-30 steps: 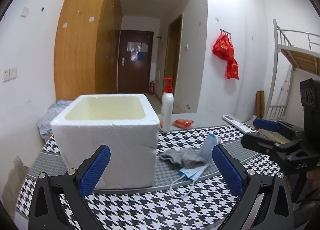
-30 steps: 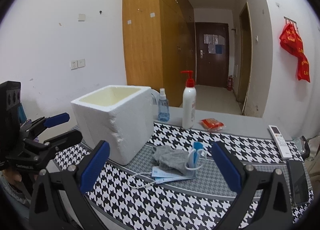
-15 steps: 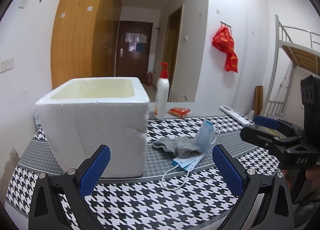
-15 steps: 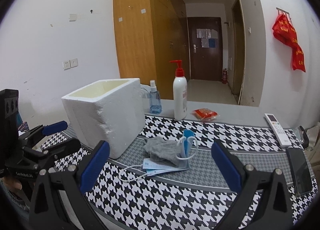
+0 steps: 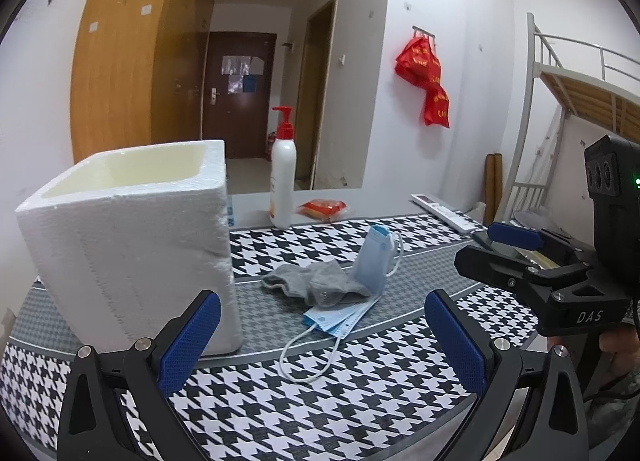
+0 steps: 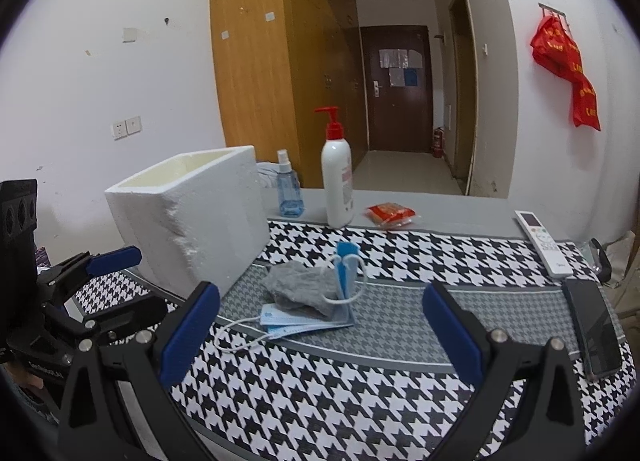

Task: Organize soft objects
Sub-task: 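Move the left gripper toward the grey sock on the table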

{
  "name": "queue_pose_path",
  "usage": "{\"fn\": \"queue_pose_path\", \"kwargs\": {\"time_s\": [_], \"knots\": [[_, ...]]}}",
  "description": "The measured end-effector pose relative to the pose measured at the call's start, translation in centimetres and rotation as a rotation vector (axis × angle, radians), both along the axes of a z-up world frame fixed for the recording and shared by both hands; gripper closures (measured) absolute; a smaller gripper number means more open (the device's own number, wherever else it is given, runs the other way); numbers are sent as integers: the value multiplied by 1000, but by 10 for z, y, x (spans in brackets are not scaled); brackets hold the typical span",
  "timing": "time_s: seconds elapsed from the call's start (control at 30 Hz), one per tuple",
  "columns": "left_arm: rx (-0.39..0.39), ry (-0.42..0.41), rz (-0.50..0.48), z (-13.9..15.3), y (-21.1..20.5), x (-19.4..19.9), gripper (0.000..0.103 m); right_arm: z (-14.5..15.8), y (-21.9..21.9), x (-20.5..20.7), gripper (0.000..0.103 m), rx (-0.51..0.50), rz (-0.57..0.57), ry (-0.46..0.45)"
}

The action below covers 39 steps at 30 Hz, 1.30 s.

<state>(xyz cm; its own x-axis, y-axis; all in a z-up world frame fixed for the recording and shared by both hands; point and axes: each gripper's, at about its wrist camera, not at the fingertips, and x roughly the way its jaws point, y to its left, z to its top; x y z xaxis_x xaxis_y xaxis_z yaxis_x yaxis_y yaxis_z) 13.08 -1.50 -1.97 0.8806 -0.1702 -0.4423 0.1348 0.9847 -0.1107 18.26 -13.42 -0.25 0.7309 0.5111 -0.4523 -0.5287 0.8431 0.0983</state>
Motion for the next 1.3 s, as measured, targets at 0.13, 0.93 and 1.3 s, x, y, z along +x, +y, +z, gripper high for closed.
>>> {"fn": "queue_pose_path", "kwargs": {"time_s": [0.13, 0.93, 1.3], "knots": [[5, 17, -13, -3, -5, 6, 1, -4, -5, 3, 0, 6, -12, 15], [63, 121, -29, -22, -28, 67, 1, -17, -30, 40, 0, -10, -48, 79], [76, 154, -2, -30, -31, 86, 1, -24, -37, 50, 0, -1, -53, 97]]}}
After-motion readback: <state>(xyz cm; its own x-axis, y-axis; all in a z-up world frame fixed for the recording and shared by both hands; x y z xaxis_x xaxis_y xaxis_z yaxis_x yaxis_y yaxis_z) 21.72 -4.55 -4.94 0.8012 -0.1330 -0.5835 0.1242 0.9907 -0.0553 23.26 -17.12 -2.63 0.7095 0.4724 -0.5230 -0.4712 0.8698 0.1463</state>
